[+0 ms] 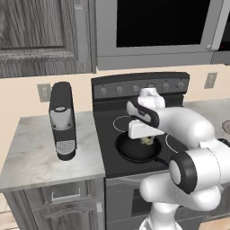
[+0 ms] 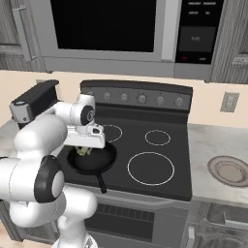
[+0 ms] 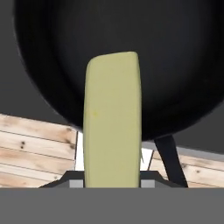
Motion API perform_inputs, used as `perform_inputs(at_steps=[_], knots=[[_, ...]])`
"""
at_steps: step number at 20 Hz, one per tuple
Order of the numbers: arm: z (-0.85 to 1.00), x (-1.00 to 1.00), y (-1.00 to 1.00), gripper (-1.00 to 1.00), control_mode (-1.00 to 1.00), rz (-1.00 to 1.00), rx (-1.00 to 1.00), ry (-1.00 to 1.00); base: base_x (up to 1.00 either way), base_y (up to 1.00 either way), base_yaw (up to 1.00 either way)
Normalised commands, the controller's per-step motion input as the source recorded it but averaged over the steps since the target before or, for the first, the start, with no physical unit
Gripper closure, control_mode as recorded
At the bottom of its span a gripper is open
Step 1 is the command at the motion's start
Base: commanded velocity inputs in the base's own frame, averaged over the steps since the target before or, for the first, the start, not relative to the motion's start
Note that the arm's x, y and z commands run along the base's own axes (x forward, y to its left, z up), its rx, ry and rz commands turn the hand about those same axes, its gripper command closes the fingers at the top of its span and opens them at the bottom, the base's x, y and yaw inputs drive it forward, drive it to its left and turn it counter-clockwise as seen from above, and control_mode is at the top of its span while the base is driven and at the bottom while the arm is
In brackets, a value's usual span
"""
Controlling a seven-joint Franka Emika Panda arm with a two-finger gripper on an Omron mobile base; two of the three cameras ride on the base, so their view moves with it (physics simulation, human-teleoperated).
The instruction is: Pick up the butter stick and place it in the pan. Then turn on the burner for the pan.
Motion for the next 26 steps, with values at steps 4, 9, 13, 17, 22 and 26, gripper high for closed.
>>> perform_inputs(at_steps=[4,9,13,17,22,26], knots=[[-0.26,0.17,0.00,1.00,-1.00,0.00,0.00,0.00,0.00,0.00,0.00],[-0.24,0.13,0.00,1.00,-1.00,0.00,0.00,0.00,0.00,0.00,0.00],[-0.26,0.08,0.00,1.00,-1.00,0.00,0.00,0.00,0.00,0.00,0.00],[-0.26,0.12,0.00,1.00,-1.00,0.00,0.00,0.00,0.00,0.00,0.00],[-0.24,0.11,0.00,1.00,-1.00,0.00,0.00,0.00,0.00,0.00,0.00],[-0.20,0.05,0.00,1.00,-1.00,0.00,0.00,0.00,0.00,0.00,0.00]])
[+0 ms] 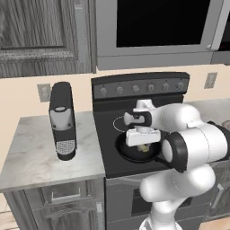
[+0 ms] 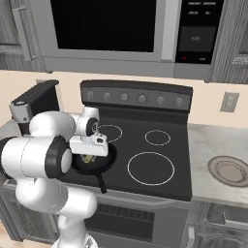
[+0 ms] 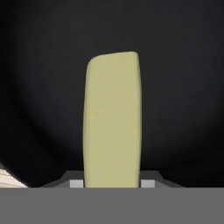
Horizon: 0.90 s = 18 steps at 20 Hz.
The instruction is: Pick up the butter stick and place it in the pan. Then turn on the burner for the pan.
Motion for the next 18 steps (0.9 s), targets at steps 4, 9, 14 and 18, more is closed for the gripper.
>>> perform_inputs(at_steps=[4,9,14,18], knots=[[-0.20,0.08,0.00,1.00,-1.00,0.00,0.00,0.00,0.00,0.00,0.00],[-0.21,0.10,0.00,1.00,-1.00,0.00,0.00,0.00,0.00,0.00,0.00],[-0.21,0.06,0.00,1.00,-1.00,0.00,0.00,0.00,0.00,0.00,0.00],[-0.17,0.05,0.00,1.00,-1.00,0.00,0.00,0.00,0.00,0.00,0.00]])
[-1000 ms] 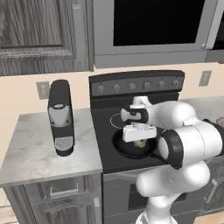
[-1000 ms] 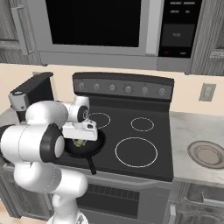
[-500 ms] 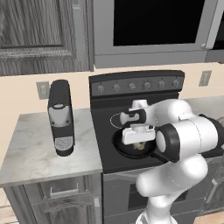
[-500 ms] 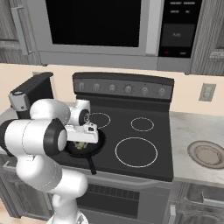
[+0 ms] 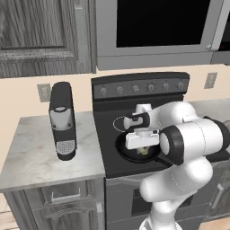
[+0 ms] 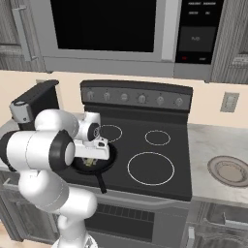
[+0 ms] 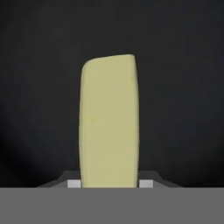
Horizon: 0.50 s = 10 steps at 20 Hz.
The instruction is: Pick up the butter stick and place it in the pan. Then turn on the burner for the pan.
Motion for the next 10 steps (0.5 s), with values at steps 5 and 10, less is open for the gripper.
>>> perform_inputs(at_steps=[5,10], knots=[[-0.12,0.02,0.00,1.00,-1.00,0.00,0.00,0.00,0.00,0.00,0.00],[-0.15,0.05,0.00,1.00,-1.00,0.00,0.00,0.00,0.00,0.00,0.00]])
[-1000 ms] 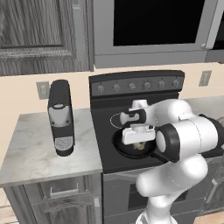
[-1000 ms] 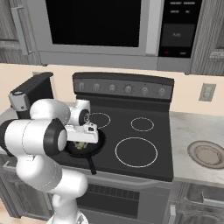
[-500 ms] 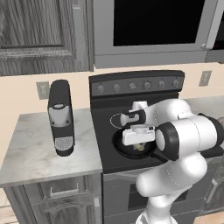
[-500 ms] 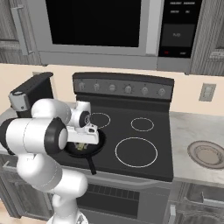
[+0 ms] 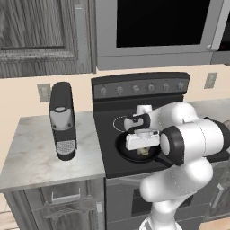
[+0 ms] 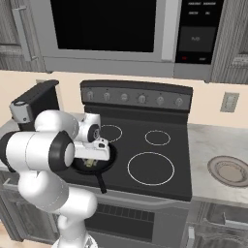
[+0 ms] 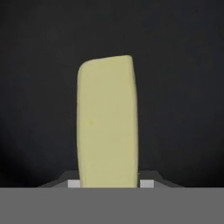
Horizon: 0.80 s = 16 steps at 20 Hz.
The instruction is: Pick up the butter stick and place it in the pan. Then turn on the burner for the pan.
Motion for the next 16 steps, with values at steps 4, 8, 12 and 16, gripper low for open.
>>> perform_inputs(at_steps=[4,8,12,16], knots=[[-0.17,0.07,0.00,1.00,-1.00,0.00,0.00,0.00,0.00,0.00,0.00],[-0.10,0.09,0.00,-1.00,-1.00,0.00,0.00,0.00,0.00,0.00,0.00],[0.00,0.00,0.00,-1.00,-1.00,0.00,0.00,0.00,0.00,0.00,0.00],[0.00,0.00,0.00,-1.00,-1.00,0.00,0.00,0.00,0.00,0.00,0.00]])
